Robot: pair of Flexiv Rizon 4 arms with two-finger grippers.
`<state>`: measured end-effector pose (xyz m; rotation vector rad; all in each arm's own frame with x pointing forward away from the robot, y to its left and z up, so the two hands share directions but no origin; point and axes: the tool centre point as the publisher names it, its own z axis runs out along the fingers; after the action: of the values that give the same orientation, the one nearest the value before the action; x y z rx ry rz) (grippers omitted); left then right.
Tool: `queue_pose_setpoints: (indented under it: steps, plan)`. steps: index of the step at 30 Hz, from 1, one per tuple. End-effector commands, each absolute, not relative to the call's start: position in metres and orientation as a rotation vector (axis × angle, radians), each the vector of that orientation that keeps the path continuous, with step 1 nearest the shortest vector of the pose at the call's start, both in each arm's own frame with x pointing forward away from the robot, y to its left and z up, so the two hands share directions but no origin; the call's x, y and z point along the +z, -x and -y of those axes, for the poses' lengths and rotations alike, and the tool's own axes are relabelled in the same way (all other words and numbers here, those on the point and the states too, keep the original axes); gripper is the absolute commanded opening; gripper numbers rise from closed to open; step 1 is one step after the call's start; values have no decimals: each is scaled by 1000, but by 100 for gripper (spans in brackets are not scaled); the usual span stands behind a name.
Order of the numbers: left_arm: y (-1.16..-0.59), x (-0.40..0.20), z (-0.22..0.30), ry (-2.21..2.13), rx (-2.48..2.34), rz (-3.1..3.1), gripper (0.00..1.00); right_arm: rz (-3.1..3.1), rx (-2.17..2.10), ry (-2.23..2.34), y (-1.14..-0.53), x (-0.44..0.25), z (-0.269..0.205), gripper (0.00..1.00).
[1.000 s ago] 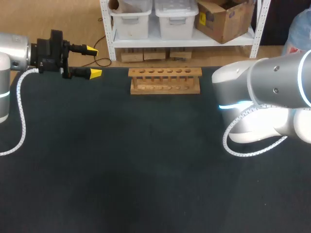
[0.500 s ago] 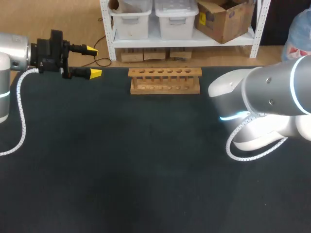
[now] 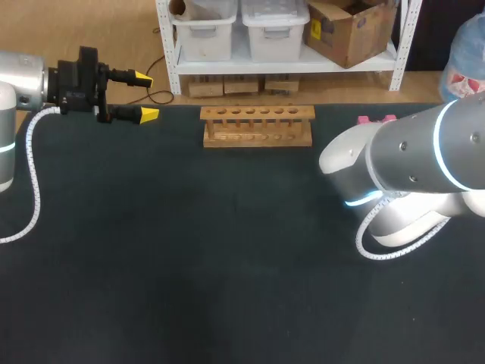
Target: Grasp the test tube, adjust it, and insert it.
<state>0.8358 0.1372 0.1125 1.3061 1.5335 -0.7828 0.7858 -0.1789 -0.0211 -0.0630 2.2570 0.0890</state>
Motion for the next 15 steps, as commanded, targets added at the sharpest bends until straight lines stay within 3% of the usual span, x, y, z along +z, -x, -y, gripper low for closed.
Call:
queue_pose_setpoints:
  steps: [1,5,15]
  plan:
    - [-835,112,-138,-1305,-782,-1530,100,-2368,73,66,-787,-17,177,11]
    - [-835,112,-138,-1305,-782,-1530,100,-2370,63,57,-786,-15,176,0]
    - [-835,112,-138,-1305,-782,-1530,100,-2365,46,-9,-780,-5,177,0]
